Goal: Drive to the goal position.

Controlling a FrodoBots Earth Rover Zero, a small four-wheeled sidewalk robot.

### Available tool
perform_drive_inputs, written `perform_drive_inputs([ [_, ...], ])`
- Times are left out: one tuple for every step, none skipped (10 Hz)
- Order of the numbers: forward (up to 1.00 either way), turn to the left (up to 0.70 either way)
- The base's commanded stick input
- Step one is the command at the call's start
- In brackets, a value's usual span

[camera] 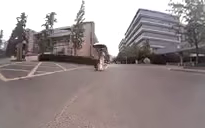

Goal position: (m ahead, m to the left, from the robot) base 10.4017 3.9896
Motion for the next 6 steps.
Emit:
perform_drive_inputs([
  [0.45, 0.00],
  [0.58, 0.00],
  [0.70, 0.00],
  [0.70, 0.00],
  [0.70, 0.00],
  [0.69, 0.00],
])
